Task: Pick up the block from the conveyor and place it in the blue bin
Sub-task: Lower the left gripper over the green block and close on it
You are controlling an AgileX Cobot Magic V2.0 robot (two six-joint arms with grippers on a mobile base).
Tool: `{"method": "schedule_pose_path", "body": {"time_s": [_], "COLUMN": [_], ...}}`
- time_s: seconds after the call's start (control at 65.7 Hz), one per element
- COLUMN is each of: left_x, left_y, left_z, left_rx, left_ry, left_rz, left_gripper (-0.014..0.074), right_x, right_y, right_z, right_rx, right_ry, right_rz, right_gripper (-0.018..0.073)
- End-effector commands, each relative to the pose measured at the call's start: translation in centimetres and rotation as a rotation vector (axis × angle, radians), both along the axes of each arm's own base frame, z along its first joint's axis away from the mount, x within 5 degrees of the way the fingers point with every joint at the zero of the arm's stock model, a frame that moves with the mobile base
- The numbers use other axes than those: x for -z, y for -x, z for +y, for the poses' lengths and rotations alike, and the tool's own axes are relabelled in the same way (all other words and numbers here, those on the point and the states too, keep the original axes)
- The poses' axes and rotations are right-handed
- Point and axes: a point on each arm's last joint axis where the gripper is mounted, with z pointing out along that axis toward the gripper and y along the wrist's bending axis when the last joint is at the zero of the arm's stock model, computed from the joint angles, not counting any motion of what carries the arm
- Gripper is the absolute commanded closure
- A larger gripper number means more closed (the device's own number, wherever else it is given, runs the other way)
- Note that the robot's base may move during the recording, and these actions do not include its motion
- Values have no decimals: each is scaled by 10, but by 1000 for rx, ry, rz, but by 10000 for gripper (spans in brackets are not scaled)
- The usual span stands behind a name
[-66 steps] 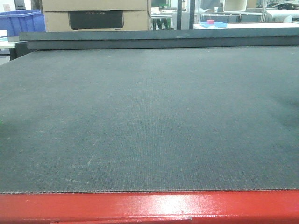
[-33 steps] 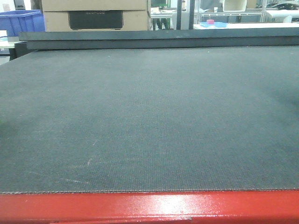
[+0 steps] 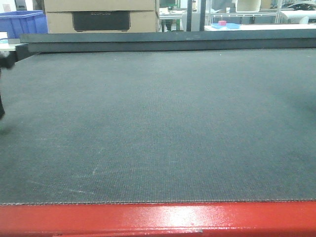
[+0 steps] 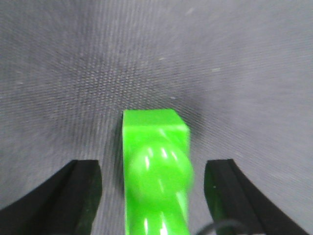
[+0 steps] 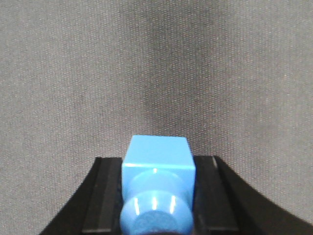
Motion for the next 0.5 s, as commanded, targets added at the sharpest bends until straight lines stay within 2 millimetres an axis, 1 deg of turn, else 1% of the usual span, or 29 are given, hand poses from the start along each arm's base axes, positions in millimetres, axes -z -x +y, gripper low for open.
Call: {"method": "schedule_pose_path", "body": {"time_s": [0.0, 0.03, 0.107, 0.198, 0.244, 0.259, 0.366, 0.442, 0.487], "left_x": [10, 11, 13, 9, 4, 3, -15, -31, -43], "left_y": [-6, -6, -7, -6, -4, -4, 1, 9, 17], "left_z": [1, 1, 1, 1, 1, 1, 1, 1, 1], "left_rx": [-10, -13, -18, -17, -16, -11, 63, 145, 200], "left_ry": [2, 2, 3, 4, 1, -2, -17, -38, -55], "left_rz": [16, 18, 23, 22, 7, 2, -60, -106, -149], "left_gripper": [257, 277, 386, 591, 689, 708, 707, 707, 707], "right_x": [-4, -4, -4, -4, -4, -4, -4, -5, -7], "right_y": [1, 1, 1, 1, 1, 1, 2, 8, 16], "right_z": [-1, -1, -1, -1, -1, -1, -1, -1, -1], "right_rx": [-1, -1, -1, -1, 0, 0, -7, -27, -24], "right_ry": [1, 1, 1, 1, 1, 1, 2, 5, 7], "right_rz": [-15, -15, -15, -15, -17, -17, -9, 11, -11], "right_gripper": [721, 721, 721, 721, 721, 721, 721, 721, 721]}}
